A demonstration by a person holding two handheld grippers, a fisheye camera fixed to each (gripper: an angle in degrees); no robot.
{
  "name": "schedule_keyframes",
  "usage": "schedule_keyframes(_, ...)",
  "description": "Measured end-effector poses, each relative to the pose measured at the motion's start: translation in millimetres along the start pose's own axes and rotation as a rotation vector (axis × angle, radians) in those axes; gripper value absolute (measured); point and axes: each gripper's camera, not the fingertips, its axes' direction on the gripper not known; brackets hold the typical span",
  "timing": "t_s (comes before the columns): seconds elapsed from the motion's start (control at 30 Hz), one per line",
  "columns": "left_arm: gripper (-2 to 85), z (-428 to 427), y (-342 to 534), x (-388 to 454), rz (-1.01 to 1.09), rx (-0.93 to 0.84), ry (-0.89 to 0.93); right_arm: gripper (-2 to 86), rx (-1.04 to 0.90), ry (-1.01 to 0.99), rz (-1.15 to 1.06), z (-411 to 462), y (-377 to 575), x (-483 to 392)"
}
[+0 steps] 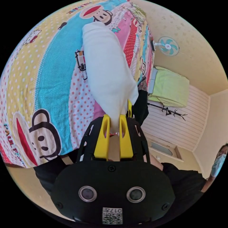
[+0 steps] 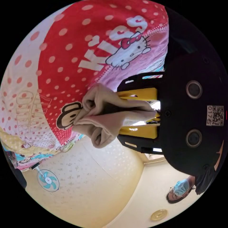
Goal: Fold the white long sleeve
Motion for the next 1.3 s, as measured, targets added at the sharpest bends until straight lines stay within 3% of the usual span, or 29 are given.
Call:
schedule_keyframes(0.07,6.4,-15.8,-8.7,27.5,0.054,0.017,0.038,8.0,-0.011,-0.022,-0.108,2.8,-5.9,-30.6)
schedule_keyframes(0.2,6.3,-54.1,-41.5,114.0,0.204,0.075,0.123,6.5,-0.036,0.031,-0.338,8.5,-11.1,-104.9)
schedule_keyframes(0.37,6.3,-71.3,-62.9,230.6,0.456,0.071,0.152,6.2,-0.015,-0.061,-0.623,-15.5,-8.5,-183.7)
schedule_keyframes(0.47,6.4,-46.3,-64.8,273.5,0.556,0.015,0.129,6.3,0.021,-0.046,-0.671,-43.5,-10.3,-189.7)
schedule_keyframes(0.6,6.7,24.8,-73.0,272.3,0.490,-0.097,0.070,6.2,0.081,0.137,-0.661,-76.3,-12.0,-161.5)
schedule_keyframes(0.7,8.9,93.5,-81.1,226.4,0.200,-0.233,-0.205,6.1,0.154,0.448,-0.463,-93.2,-19.2,-105.1)
schedule_keyframes(0.77,10.1,122.8,-78.2,197.7,0.055,-0.365,-0.320,5.1,0.128,0.785,-0.146,-95.0,-25.0,-51.8)
schedule_keyframes(0.87,9.5,126.0,-63.7,175.9,-0.008,-0.459,-0.382,3.0,0.048,0.950,-0.156,-83.5,-10.6,-27.6)
schedule_keyframes(0.97,7.0,94.2,-53.7,155.9,0.018,-0.478,-0.575,1.4,-0.075,1.054,-0.147,-64.8,-2.6,-8.7)
schedule_keyframes(1.07,1.4,40.2,-44.9,104.6,-0.048,-0.528,-0.820,0.8,-0.183,1.081,-0.134,-48.2,-3.6,11.0)
schedule_keyframes(1.13,0.2,-27.5,-31.3,47.0,-0.217,-0.590,-0.935,0.6,-0.298,1.139,-0.094,-37.5,-10.0,30.7)
schedule_keyframes(1.2,-0.1,-90.9,-12.9,7.2,-0.421,-0.599,-0.930,0.4,-0.456,1.261,-0.029,-28.4,-16.5,55.7)
schedule_keyframes(1.3,0.0,-199.0,32.9,-30.9,-0.711,-0.437,-0.722,0.4,-0.881,1.691,0.030,-9.1,-10.6,100.4)
